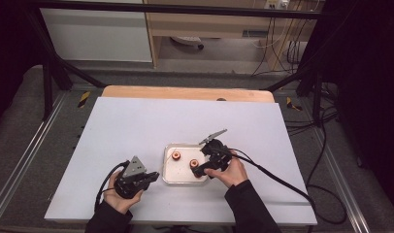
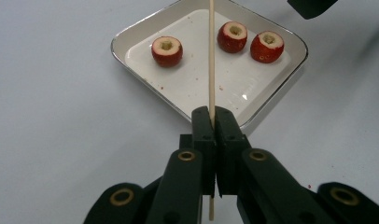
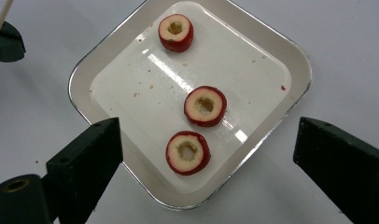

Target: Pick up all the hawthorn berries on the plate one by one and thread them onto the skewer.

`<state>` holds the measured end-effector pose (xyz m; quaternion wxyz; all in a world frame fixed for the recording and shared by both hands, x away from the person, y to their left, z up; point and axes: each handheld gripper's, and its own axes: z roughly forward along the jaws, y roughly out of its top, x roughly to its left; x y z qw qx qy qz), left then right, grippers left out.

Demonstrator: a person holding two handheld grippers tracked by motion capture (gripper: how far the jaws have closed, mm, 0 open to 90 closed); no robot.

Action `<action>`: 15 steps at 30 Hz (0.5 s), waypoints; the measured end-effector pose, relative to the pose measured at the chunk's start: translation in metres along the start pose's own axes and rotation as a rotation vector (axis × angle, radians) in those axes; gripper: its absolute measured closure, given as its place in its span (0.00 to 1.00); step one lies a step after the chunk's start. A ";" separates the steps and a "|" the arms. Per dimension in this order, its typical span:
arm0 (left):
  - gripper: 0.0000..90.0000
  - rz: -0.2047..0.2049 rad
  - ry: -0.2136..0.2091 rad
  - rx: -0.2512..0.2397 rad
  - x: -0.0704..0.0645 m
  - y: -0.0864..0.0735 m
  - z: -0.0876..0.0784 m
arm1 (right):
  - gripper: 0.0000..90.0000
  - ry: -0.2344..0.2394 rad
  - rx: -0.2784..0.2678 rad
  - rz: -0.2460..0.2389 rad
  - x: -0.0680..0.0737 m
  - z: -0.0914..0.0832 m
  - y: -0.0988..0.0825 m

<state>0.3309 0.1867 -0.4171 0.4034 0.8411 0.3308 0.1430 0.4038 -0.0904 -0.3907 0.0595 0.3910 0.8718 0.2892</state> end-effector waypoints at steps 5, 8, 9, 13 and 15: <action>0.98 -0.005 -0.001 -0.010 0.001 0.000 -0.001 | 0.23 0.014 0.046 0.000 0.002 0.007 0.004; 0.98 -0.006 0.000 -0.008 0.002 0.000 0.000 | 0.29 0.038 0.067 0.024 0.003 0.009 0.006; 0.98 -0.005 -0.001 -0.003 0.002 -0.001 0.000 | 0.32 0.039 0.074 0.031 0.003 0.010 0.006; 0.98 -0.004 0.002 -0.004 0.001 -0.001 0.001 | 0.41 0.014 0.116 0.068 0.001 0.011 0.007; 0.98 -0.003 0.003 -0.006 0.001 0.000 0.001 | 0.47 0.016 0.118 0.086 0.002 0.012 0.006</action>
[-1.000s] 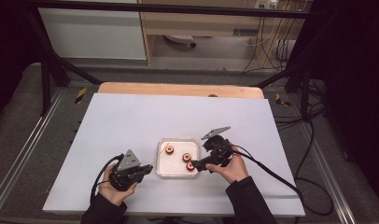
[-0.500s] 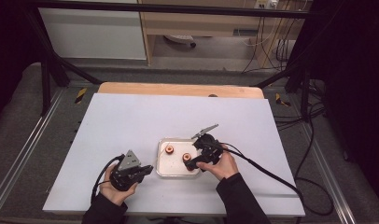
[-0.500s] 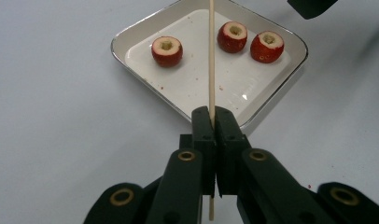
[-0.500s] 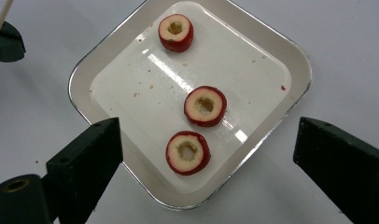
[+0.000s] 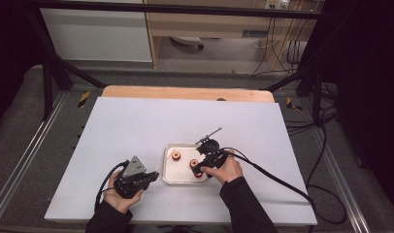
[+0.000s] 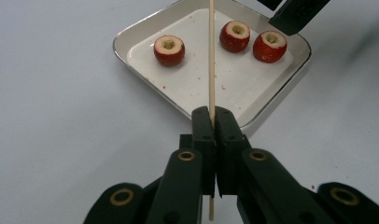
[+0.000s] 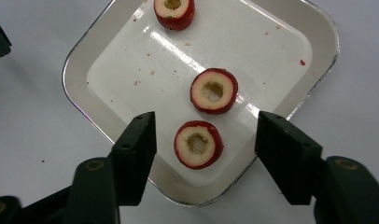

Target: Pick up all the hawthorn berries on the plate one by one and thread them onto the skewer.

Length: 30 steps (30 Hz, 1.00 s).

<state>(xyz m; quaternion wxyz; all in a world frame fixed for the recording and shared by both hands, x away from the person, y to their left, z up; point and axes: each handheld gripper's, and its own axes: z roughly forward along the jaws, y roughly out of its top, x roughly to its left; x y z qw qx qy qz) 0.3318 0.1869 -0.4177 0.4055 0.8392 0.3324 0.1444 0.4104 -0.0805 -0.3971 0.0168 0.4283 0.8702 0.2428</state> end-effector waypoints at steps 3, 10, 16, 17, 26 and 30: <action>0.98 0.002 -0.001 0.001 0.000 0.001 0.000 | 0.49 0.025 0.025 0.009 0.001 0.005 0.000; 0.98 0.002 -0.002 0.005 0.000 0.000 0.001 | 0.54 0.029 0.067 0.008 0.000 0.016 0.000; 0.98 0.000 -0.002 0.005 0.000 0.000 0.000 | 0.60 0.027 0.088 0.008 -0.002 0.020 0.000; 0.98 -0.002 -0.002 0.003 0.000 0.000 0.001 | 0.60 0.030 0.093 0.014 -0.002 0.020 0.001; 0.98 0.001 -0.004 0.007 0.000 0.000 0.002 | 0.66 0.043 0.113 0.026 -0.005 0.024 0.002; 0.98 0.001 -0.006 0.007 -0.001 0.000 0.002 | 0.66 0.044 0.114 0.040 -0.005 0.022 0.003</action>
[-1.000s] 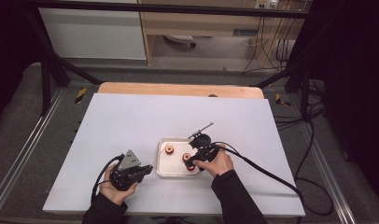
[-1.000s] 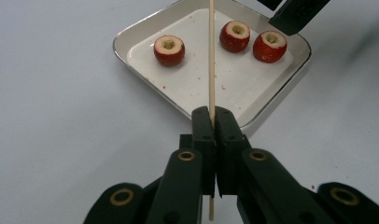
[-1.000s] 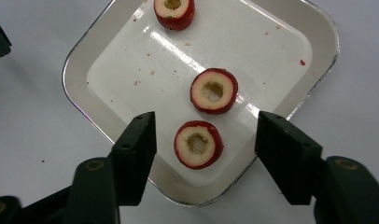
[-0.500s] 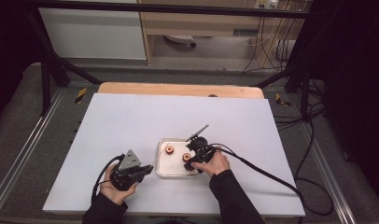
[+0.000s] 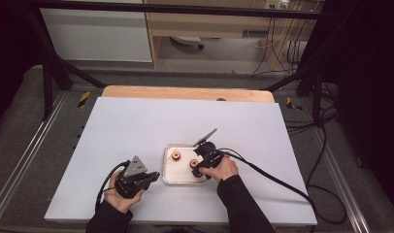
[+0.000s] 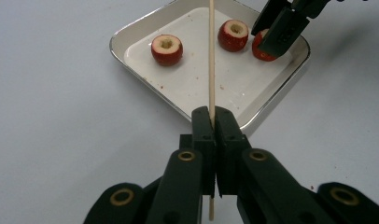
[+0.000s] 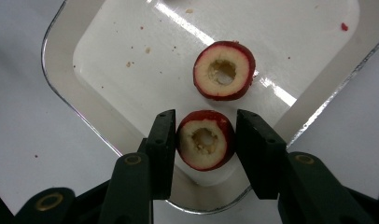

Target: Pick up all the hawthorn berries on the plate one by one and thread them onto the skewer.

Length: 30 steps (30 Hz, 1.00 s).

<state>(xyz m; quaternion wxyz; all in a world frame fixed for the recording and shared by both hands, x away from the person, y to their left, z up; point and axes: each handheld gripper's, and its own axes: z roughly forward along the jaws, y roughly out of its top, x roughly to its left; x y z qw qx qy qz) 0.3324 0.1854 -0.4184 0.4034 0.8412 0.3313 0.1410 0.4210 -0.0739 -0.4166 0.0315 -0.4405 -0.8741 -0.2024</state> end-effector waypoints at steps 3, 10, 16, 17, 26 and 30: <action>0.98 0.001 0.001 -0.006 -0.001 0.000 -0.001 | 0.66 0.011 -0.030 0.008 0.000 -0.007 0.000; 0.98 -0.007 0.005 -0.039 -0.003 0.001 -0.005 | 0.67 0.078 -0.239 0.054 -0.001 -0.046 -0.005; 0.98 -0.036 0.008 -0.068 -0.006 0.002 -0.006 | 0.67 0.163 -0.487 0.109 -0.005 -0.067 -0.014; 0.98 -0.039 0.010 -0.074 -0.006 0.002 -0.006 | 0.67 0.173 -0.525 0.127 -0.006 -0.068 -0.015; 0.98 -0.068 -0.008 -0.071 -0.012 0.004 -0.004 | 0.67 0.303 -0.815 0.225 -0.008 -0.055 -0.027; 0.98 -0.077 -0.015 -0.075 -0.015 0.006 -0.002 | 0.67 0.335 -0.914 0.257 -0.004 -0.051 -0.028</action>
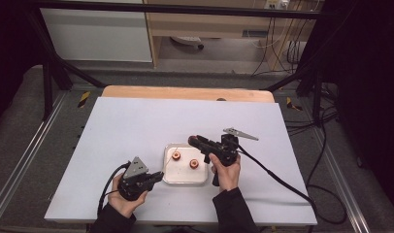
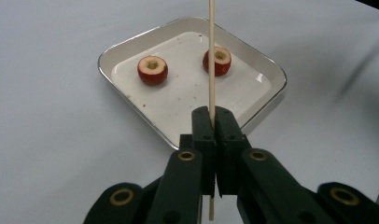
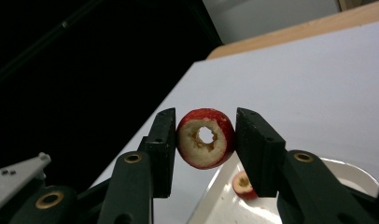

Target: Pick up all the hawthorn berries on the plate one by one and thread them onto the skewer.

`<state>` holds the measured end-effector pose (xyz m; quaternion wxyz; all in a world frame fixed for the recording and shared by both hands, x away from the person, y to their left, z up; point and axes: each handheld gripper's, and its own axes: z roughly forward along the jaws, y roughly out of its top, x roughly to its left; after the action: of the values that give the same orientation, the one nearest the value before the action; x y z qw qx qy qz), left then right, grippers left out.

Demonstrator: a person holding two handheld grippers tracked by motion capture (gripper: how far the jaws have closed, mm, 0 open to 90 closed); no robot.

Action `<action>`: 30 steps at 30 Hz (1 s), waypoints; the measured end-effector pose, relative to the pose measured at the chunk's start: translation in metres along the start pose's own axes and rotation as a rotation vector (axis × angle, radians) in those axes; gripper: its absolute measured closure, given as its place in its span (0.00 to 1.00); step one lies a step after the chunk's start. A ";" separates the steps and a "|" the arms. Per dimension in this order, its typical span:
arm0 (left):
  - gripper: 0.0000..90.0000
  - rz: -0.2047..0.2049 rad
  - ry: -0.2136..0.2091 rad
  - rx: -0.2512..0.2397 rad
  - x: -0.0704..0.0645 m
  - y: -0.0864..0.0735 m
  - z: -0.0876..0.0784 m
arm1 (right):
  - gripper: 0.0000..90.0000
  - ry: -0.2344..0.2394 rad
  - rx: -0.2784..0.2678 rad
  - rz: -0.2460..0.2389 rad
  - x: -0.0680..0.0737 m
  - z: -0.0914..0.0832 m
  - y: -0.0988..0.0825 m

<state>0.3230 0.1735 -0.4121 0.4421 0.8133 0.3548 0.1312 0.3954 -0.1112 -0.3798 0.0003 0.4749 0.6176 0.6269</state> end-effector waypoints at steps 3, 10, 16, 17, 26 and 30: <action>0.98 -0.006 -0.009 -0.001 -0.004 0.001 0.002 | 0.67 0.015 -0.073 0.000 0.002 0.001 -0.004; 0.98 -0.031 -0.029 -0.016 -0.010 0.006 0.006 | 0.67 0.051 -0.170 0.034 0.005 0.005 -0.010; 0.98 -0.043 -0.037 -0.024 -0.014 0.008 0.009 | 0.67 0.064 -0.203 0.056 0.007 0.006 -0.016; 0.98 -0.045 -0.040 -0.025 -0.014 0.008 0.009 | 0.67 0.067 -0.209 0.060 0.006 0.007 -0.016; 0.98 -0.071 -0.044 -0.036 -0.013 0.009 0.009 | 0.67 0.081 -0.223 0.079 0.006 0.011 -0.021; 0.98 -0.073 -0.044 -0.041 -0.014 0.009 0.009 | 0.67 0.093 -0.225 0.082 0.006 0.011 -0.023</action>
<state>0.3224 0.1548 -0.4084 0.4708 0.7934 0.3715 0.1042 0.3852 -0.0931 -0.3965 -0.0010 0.4671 0.5228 0.7131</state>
